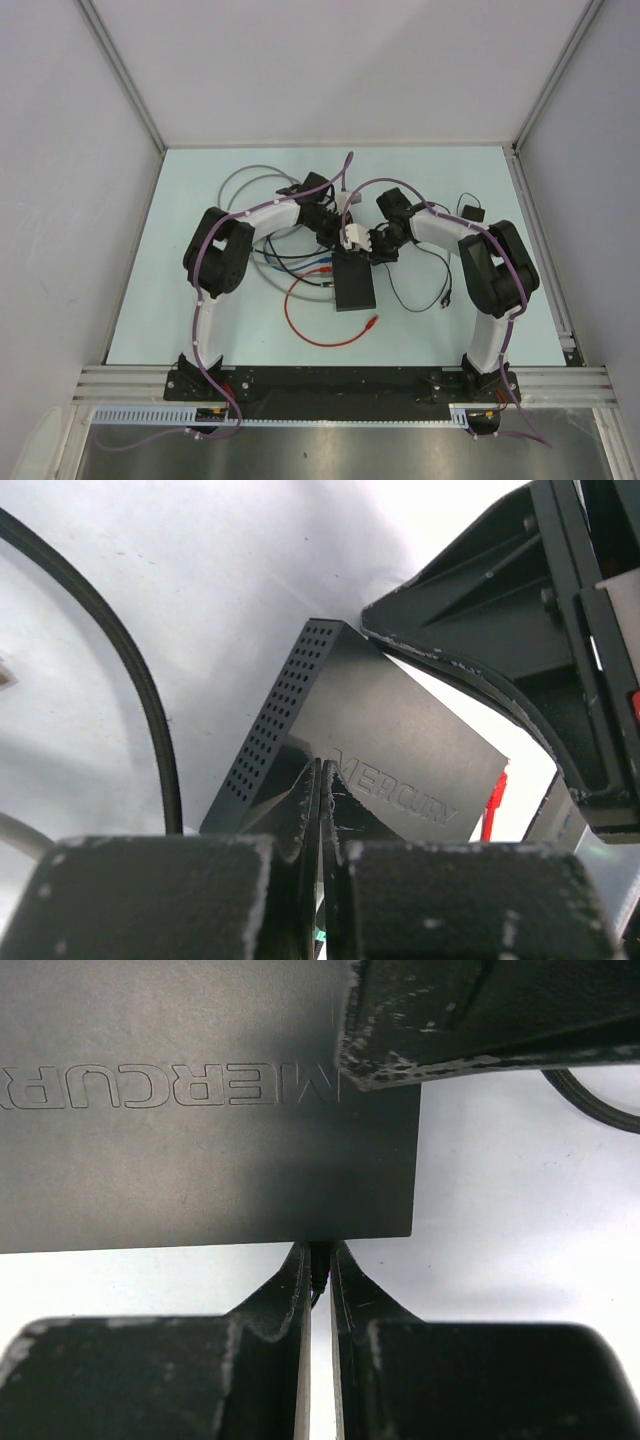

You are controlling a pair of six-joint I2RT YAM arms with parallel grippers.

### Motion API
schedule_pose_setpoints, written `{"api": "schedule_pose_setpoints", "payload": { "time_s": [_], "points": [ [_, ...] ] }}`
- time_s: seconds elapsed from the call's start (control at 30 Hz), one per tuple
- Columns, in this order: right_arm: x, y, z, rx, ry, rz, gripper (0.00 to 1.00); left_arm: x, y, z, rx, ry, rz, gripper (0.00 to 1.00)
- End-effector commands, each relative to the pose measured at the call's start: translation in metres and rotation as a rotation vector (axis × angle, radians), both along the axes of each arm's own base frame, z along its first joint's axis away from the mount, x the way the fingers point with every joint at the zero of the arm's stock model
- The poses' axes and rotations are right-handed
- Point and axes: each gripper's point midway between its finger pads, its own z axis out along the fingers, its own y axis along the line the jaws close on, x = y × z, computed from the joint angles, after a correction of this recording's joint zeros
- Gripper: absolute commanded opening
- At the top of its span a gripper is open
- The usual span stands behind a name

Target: Pull the plug from the switch port

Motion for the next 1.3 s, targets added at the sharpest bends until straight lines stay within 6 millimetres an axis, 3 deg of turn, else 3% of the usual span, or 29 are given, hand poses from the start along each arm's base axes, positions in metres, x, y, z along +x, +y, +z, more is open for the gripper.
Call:
{"api": "schedule_pose_setpoints", "payload": {
  "time_s": [0.0,0.5,0.77,0.9,1.0,1.17,1.27],
  "points": [
    [-0.012,-0.042,-0.014,-0.195,0.039,-0.023,0.00,0.005,0.040,-0.066,0.259,-0.018,0.043,0.00],
    [-0.019,-0.048,-0.018,-0.293,0.023,0.031,0.00,0.005,0.045,-0.071,0.290,-0.031,0.040,0.00],
    [-0.038,-0.079,-0.021,-0.419,0.117,0.014,0.00,0.007,0.046,-0.072,0.300,-0.036,0.041,0.00],
    [-0.039,-0.094,-0.021,-0.460,0.139,-0.029,0.00,0.008,0.046,-0.073,0.299,-0.039,0.043,0.00],
    [-0.036,-0.094,-0.019,-0.440,0.136,-0.052,0.00,0.008,0.044,-0.071,0.293,-0.039,0.041,0.00],
    [-0.009,-0.076,0.014,-0.232,0.056,-0.194,0.00,0.016,0.023,-0.039,0.179,-0.058,0.037,0.00],
    [0.006,-0.081,0.030,-0.160,0.038,-0.353,0.00,0.026,0.010,-0.009,0.107,-0.101,0.041,0.00]
  ]
}}
